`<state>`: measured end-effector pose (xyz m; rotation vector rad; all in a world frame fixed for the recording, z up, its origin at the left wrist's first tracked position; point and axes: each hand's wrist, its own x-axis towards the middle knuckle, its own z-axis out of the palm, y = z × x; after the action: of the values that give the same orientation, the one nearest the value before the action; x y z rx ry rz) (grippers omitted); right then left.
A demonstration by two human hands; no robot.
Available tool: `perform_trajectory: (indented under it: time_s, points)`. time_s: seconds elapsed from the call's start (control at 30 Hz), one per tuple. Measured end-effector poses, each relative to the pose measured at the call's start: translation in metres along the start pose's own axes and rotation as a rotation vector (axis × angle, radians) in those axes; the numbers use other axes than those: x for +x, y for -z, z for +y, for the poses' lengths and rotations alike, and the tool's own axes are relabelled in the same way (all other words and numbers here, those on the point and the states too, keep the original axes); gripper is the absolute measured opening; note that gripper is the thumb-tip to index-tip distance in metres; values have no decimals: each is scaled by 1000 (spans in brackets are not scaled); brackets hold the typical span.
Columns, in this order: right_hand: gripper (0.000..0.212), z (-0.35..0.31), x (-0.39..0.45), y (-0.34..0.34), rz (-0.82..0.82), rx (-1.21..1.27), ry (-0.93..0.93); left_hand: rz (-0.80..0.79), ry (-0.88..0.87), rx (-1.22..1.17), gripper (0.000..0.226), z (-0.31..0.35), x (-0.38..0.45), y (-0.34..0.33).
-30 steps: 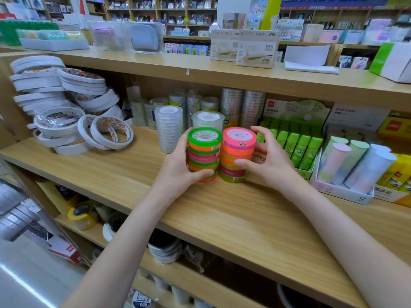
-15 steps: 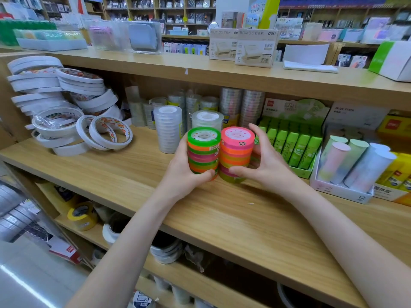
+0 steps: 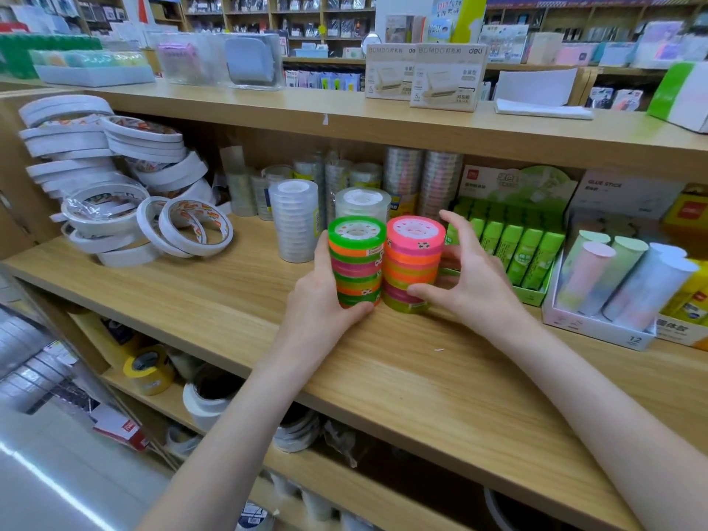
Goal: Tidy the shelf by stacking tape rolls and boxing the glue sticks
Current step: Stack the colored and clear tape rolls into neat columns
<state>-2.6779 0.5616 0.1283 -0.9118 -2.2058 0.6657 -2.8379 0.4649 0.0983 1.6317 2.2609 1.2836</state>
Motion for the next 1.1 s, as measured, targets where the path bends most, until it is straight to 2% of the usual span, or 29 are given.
perform_trajectory:
  time_s: [0.2,0.4,0.5,0.97,1.1]
  points:
    - [104,7,1,-4,-128,-68,-48,-38,-14,-5,101,-3,5,4]
    - [104,6,0,-3,-130,-74,-59,-117,41,-91,101,-5,9,6]
    - [108,6,-1,-3,-152,-94,-77,-102,52,-105,99,-4,8,5]
    - [104,3,0,-6,-66,-110,-83,-10,74,-19,85,-3,12,5]
    - [102,-1,-1,-5,-107,-92,-86,-33,56,-37,88,-5,12,3]
